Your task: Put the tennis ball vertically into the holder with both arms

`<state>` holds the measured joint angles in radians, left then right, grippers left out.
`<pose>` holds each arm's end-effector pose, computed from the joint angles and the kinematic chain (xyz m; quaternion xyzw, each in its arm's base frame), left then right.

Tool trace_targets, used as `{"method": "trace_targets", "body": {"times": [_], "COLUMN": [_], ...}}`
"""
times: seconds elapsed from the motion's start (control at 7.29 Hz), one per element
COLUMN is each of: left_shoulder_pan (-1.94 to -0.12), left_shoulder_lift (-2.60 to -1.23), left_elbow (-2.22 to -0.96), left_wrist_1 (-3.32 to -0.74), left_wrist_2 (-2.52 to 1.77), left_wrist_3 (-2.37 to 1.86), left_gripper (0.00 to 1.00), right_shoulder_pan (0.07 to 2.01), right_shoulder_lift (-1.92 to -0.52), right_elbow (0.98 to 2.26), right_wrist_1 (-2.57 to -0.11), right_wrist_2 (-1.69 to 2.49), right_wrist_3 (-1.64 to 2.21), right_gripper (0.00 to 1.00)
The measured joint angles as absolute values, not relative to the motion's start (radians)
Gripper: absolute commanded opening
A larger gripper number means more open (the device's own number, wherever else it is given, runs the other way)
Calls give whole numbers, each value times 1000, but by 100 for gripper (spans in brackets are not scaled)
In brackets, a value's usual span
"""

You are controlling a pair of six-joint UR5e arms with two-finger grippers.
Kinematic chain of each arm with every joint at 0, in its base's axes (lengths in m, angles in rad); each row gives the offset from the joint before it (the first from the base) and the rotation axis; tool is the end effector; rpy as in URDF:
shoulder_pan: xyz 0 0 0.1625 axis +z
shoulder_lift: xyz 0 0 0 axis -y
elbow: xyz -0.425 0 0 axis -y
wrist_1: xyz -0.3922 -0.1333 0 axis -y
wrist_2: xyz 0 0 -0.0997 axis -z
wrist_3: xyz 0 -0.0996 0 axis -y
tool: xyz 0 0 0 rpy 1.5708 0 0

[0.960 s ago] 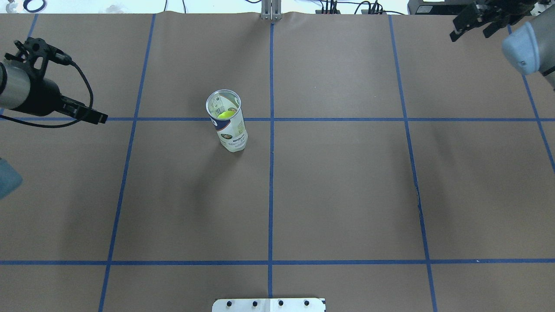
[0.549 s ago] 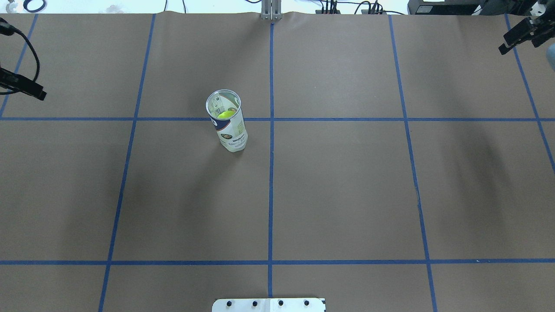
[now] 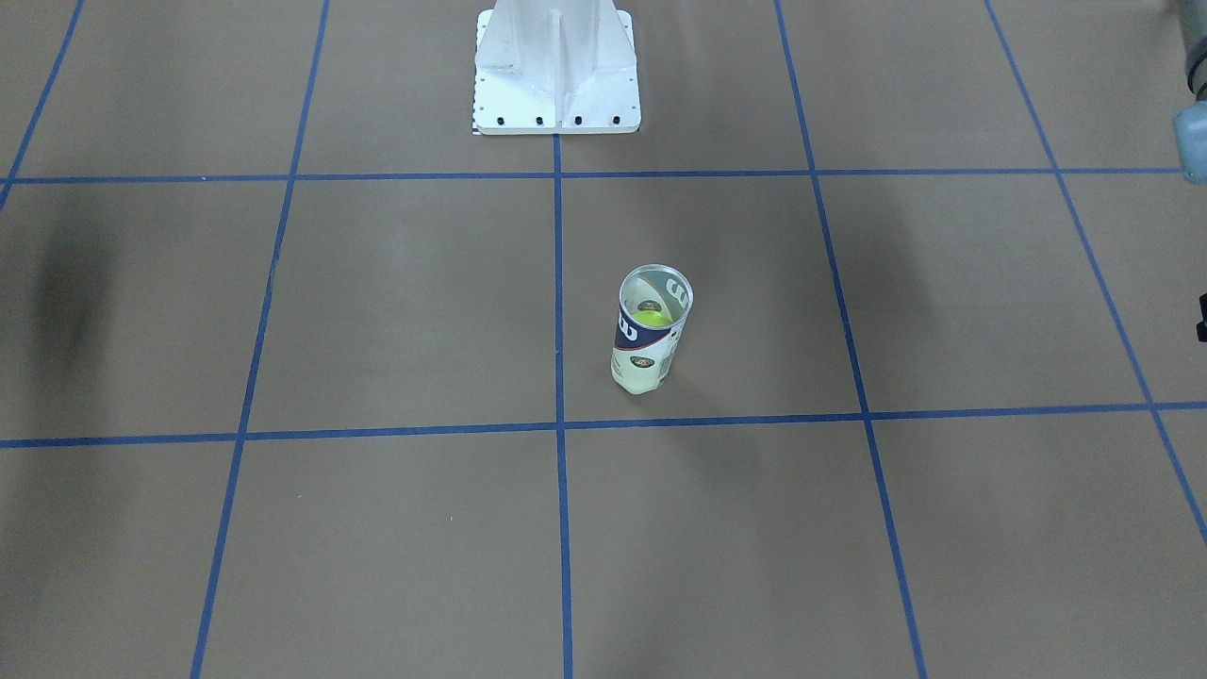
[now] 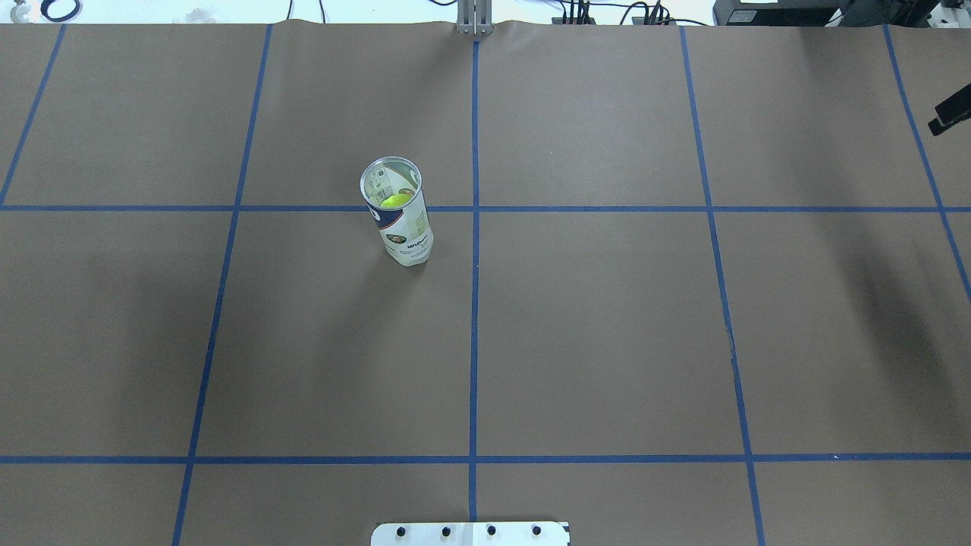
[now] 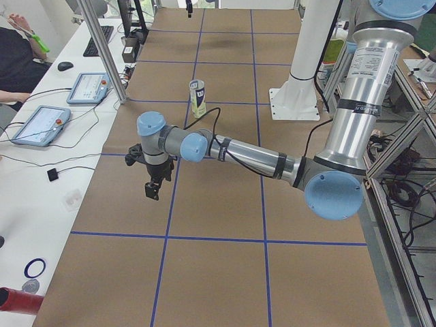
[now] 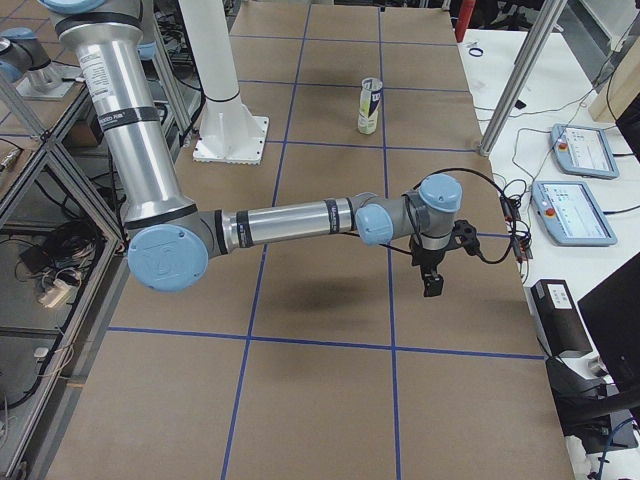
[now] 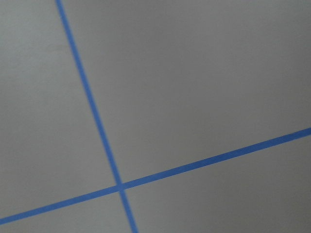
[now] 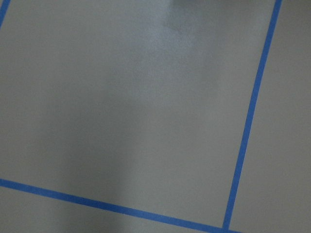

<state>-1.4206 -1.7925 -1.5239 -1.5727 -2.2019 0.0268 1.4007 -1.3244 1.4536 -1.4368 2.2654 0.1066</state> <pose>0.0149 -0.5964 0.5705 0.0647 0.3137 0.1110 0.9408 -0.0345 -0.6118 0.5721 0.0757 -0.3512 -0.0742 0.9303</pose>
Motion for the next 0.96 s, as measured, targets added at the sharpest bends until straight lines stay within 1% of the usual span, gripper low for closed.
{"method": "trace_targets", "body": {"times": [0.27,0.55,0.69,0.96], "left_shoulder_pan": [-1477,-1495,-1504,-1518], "left_shoulder_lift": [-1775,-1750,-1743,-1739], "left_elbow": [-1494,-1487,-1489,-1492], "left_wrist_1": [-1569,-1565,-1565,-1562], "left_wrist_2": [-2278,-2327,-2333,-2342], "left_wrist_3": [33,27,26,26], "left_gripper": [100,100,100,100], "right_shoulder_pan": [1472,1502,1510,1526], "right_shoulder_lift": [-1433,-1552,-1593,-1625], "right_elbow": [1486,1576,1608,1632], "right_wrist_1": [-1441,-1443,-1443,-1443], "right_wrist_2": [2374,2406,2420,2447], "right_wrist_3": [106,107,108,109], "right_gripper": [99,99,99,99]}}
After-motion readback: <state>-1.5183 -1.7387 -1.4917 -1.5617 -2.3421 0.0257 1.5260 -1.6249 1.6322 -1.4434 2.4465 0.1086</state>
